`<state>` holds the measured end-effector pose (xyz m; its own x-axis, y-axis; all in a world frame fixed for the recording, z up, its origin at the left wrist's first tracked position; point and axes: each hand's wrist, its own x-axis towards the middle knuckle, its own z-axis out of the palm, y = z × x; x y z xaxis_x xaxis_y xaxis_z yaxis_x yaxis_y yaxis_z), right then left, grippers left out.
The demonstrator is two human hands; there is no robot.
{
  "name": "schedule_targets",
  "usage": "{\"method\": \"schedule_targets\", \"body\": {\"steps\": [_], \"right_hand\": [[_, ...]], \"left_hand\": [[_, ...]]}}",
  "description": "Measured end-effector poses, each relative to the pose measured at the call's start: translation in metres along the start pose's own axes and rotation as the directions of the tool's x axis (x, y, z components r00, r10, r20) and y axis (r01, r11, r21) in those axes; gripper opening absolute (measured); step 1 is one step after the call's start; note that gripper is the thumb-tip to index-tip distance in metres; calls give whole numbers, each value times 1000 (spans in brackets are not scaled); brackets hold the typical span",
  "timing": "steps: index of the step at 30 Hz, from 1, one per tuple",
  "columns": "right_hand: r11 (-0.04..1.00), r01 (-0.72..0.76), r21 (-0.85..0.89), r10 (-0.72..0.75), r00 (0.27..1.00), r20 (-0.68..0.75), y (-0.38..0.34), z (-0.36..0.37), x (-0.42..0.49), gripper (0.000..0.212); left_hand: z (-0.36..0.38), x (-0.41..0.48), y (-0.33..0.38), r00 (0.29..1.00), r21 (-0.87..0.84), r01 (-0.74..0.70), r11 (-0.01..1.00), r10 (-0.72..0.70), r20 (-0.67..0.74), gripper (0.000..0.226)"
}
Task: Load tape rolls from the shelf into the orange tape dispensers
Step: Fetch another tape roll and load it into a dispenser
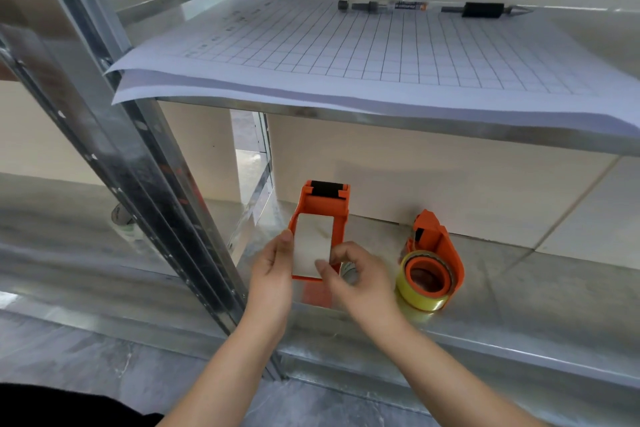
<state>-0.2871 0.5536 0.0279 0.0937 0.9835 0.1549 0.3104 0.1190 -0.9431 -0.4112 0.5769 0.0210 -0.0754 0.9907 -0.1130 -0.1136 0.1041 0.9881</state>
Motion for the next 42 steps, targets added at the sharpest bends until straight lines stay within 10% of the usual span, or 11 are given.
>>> {"method": "schedule_targets", "body": {"steps": [12,16,19,25,34,39,42], "right_hand": [[965,-90,247,103,994,-39,10,-48,39,15],[980,-9,-197,-3,998,-59,35,-60,64,11],[787,99,-609,-30,992,122,53,-60,81,10],[522,169,-836,116,957,266,73,-58,96,17],[779,102,-619,123,943,310,47,-57,54,17],[597,258,-759,217,859,463,59,-35,7,31],[683,156,-714,198,901,386,61,-35,7,19]], "left_hand": [[-13,11,14,987,-117,37,992,-55,-153,35],[-20,8,13,980,-90,29,996,-46,-192,36],[-20,5,10,979,-82,39,996,-55,-195,39],[-18,-1,10,979,-58,17,998,-28,-204,49],[-23,2,1,966,-39,-19,999,8,-257,49],[-22,3,-6,961,-19,-57,998,50,-271,46],[-22,1,-8,953,-16,-65,998,58,-298,46]]}}
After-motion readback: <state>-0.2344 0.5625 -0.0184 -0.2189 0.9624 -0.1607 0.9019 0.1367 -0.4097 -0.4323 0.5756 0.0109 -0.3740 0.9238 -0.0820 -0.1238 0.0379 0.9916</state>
